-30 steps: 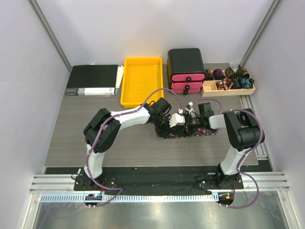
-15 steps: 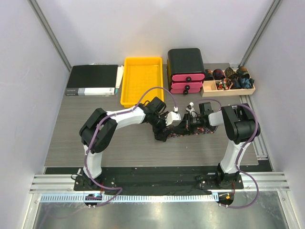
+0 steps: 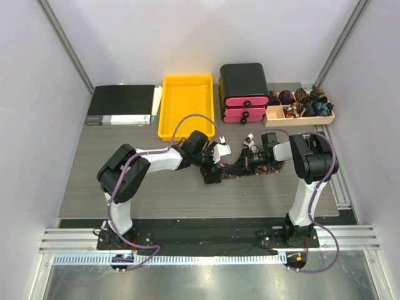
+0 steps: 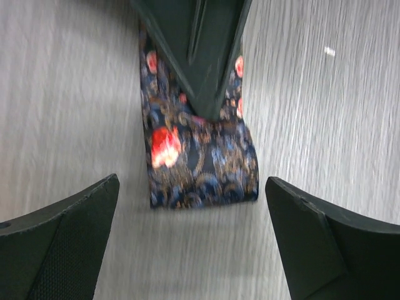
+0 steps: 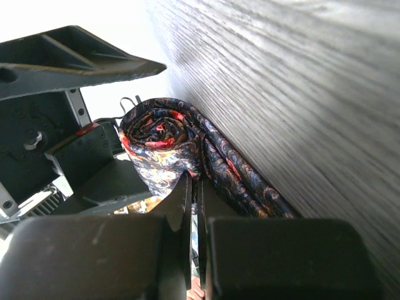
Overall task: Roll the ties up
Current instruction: Roll the tie at the center of the board.
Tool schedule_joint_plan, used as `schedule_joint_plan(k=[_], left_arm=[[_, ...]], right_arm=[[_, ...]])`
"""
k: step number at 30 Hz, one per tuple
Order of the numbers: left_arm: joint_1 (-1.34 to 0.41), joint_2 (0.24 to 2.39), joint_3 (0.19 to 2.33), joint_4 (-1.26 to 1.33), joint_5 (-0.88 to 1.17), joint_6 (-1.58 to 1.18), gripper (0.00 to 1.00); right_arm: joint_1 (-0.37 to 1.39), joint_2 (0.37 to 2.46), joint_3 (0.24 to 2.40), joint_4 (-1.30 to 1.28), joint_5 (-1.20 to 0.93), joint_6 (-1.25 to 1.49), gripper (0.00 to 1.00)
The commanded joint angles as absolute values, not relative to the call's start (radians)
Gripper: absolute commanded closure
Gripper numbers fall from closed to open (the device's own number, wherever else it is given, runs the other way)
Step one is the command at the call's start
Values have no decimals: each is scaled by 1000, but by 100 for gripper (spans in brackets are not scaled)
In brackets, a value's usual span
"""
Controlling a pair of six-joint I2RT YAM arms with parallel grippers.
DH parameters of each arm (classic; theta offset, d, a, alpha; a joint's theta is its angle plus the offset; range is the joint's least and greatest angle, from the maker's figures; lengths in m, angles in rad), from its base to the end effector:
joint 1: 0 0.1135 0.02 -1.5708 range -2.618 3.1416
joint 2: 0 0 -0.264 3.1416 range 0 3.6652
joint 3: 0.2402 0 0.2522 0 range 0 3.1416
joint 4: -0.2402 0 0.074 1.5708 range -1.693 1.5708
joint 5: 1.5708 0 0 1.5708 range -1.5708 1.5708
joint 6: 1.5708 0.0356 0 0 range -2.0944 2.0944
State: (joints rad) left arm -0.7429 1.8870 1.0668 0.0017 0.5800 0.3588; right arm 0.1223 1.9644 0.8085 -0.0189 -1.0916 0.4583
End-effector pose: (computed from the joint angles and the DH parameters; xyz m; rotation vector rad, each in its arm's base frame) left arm 0.2696 -0.2741 0.1504 1.4797 1.8748 -0.8736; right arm 0.3036 0.0691 0.0739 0.1228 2.6236 1.6669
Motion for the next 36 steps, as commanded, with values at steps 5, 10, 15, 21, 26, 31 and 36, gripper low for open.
schedule_joint_plan(k=[5,10,15,21,26,31,36], left_arm=[[-790,1930,1121,59,591,440,40],[-798,1922,1176,-240,537,517,64],[-796,1922,1238,-500,505,644,71],[-798,1973,1325,-678,489,663,72],[-801,2026,1397,-695,485,600,69],[-801,2051,1416,-695,485,555,65],[-801,2060,1416,-692,465,540,64]], right_arm=[[115,1996,804,-107,-907,410,99],[114,1901,773,-78,-948,440,88],[106,1760,736,-109,-994,440,66],[117,1720,755,-75,-997,475,57],[173,1727,703,99,-1000,609,55],[213,1772,693,250,-982,699,53],[253,1819,684,325,-977,739,53]])
